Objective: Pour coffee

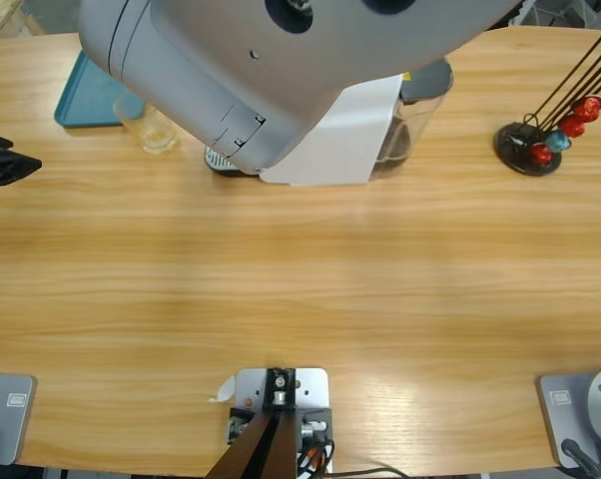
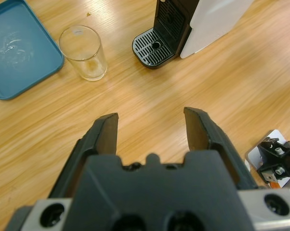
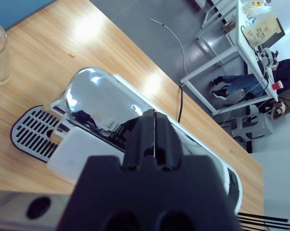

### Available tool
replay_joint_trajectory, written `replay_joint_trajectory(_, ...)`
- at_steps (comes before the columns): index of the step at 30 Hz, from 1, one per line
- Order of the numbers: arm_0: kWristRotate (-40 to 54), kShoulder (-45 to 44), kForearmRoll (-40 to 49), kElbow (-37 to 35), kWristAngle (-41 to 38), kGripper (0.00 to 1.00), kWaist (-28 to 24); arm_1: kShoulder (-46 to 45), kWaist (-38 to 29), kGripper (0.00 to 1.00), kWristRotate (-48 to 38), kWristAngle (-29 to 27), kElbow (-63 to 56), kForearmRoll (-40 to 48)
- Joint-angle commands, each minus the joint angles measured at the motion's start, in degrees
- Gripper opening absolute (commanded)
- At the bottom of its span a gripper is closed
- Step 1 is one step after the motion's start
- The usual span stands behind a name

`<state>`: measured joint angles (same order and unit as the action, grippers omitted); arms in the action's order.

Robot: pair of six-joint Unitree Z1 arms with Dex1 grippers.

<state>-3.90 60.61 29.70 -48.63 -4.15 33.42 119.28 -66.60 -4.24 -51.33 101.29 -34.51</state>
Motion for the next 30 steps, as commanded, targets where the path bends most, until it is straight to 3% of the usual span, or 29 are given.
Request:
replay_joint_trajectory(1,-0.8,0.0,1.6,1.2,-0.6,0.645,0.6,-6.0,-0.5,0.519,-0.1,4.9,-2.9,-8.7)
replay_joint_trajectory(2,-0.8,0.0,1.7,1.2,-0.6,0.666,0.6,-7.6,-0.5,0.696,0.0,7.1,-2.3,-10.3)
replay_joint_trajectory(4,-0.8,0.0,1.8,1.2,-0.6,0.75,0.6,-10.5,-0.5,0.942,-0.1,12.7,-0.8,-14.3)
replay_joint_trajectory(5,-0.8,0.0,1.8,1.2,-0.6,0.76,0.6,-11.4,-0.5,0.988,-0.3,14.9,-0.1,-16.2)
replay_joint_trajectory(11,-0.8,-0.4,2.5,0.7,-0.6,0.872,0.6,-17.7,-0.5,1.0,-4.4,23.9,-0.3,-23.3)
replay_joint_trajectory(16,-2.1,-1.1,3.1,0.6,-0.7,0.873,0.1,-23.5,-0.5,0.961,-7.1,30.1,-5.6,-23.7)
replay_joint_trajectory(17,-2.5,-1.3,3.2,0.7,-0.8,0.875,-0.3,-23.8,-0.5,0.926,-7.7,30.4,-6.6,-23.7)
replay_joint_trajectory(19,-2.9,-1.8,3.4,0.7,-0.8,0.873,-0.7,-24.6,0.3,0.757,-8.8,31.0,-8.6,-23.7)
replay_joint_trajectory(21,-3.2,-2.1,3.6,0.7,-1.0,0.872,-1.4,-26.4,2.0,0.701,-9.4,32.1,-11.0,-23.3)
replay_joint_trajectory(23,-3.3,-1.7,3.6,0.7,-1.7,0.872,-2.7,-28.6,3.3,0.707,-9.4,31.6,-14.2,-22.6)
replay_joint_trajectory(27,-3.5,2.7,1.8,0.5,-2.4,0.872,-8.9,-33.8,4.3,0.827,-11.4,29.7,-25.9,-18.0)
replay_joint_trajectory(30,-2.4,9.8,-7.4,2.6,-1.8,0.906,-9.6,-37.7,4.3,0.863,-13.6,30.9,-33.8,-13.4)
